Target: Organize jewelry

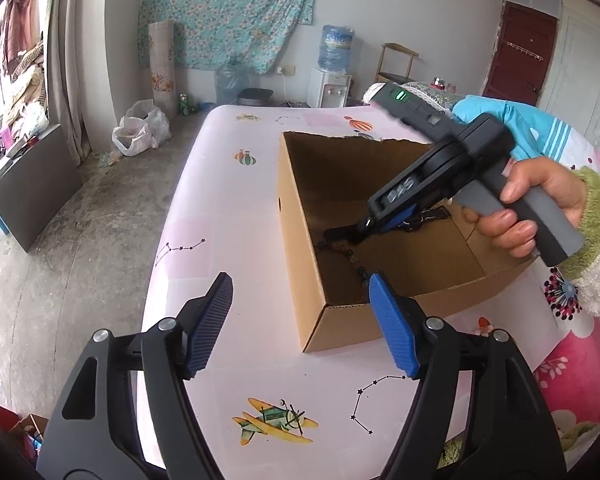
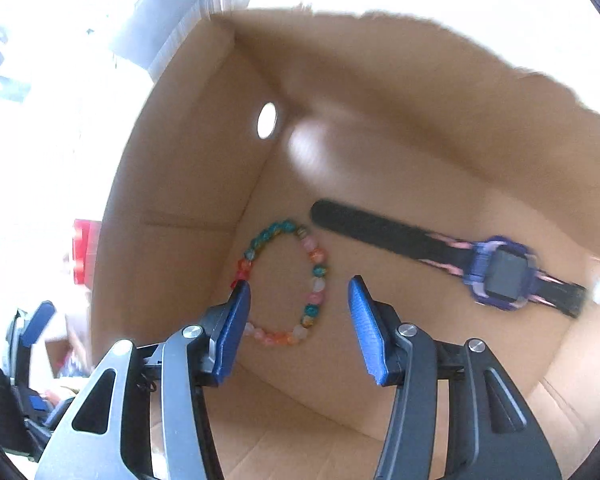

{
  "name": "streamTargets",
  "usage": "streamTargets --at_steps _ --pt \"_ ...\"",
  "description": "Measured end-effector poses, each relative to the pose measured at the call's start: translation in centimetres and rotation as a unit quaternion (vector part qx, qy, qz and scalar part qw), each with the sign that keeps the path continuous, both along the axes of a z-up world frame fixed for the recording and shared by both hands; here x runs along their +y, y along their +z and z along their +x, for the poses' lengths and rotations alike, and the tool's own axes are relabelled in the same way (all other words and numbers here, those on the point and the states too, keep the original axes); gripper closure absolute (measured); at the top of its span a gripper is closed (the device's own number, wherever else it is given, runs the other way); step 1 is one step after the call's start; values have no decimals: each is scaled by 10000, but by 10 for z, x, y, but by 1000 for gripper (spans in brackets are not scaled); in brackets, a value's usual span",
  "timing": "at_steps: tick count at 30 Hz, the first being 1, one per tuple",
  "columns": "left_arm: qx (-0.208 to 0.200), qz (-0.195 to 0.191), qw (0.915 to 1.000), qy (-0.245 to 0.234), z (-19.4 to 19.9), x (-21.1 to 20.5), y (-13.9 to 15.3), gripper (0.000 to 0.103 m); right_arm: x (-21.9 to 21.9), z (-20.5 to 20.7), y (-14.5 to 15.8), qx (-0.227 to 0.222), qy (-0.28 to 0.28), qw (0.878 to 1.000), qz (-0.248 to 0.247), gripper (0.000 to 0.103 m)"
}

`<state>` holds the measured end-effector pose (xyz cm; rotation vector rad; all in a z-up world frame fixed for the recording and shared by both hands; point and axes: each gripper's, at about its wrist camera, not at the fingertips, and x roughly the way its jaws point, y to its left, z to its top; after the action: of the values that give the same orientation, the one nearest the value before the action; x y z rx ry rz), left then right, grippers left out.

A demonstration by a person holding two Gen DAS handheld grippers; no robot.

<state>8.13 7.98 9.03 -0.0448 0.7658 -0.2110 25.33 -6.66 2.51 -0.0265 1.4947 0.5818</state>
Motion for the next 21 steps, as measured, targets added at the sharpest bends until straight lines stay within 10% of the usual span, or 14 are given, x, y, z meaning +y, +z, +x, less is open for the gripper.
streamTargets --at_steps 6,12,15,21 --pt "76 -194 9998 14 4 2 -4 26 -68 -59 78 -1602 -608 9822 765 39" --pt "376 -1469 9881 271 29 26 -11 23 -150 -83 130 -2966 -1738 9342 960 32" --pt "670 -1779 9806 475 45 30 -25 23 -201 -86 117 -2849 -2621 9152 1122 32" --pt "1149 -2026 9717 391 56 9 -50 23 -219 -55 24 -1905 -3063 9251 1189 32"
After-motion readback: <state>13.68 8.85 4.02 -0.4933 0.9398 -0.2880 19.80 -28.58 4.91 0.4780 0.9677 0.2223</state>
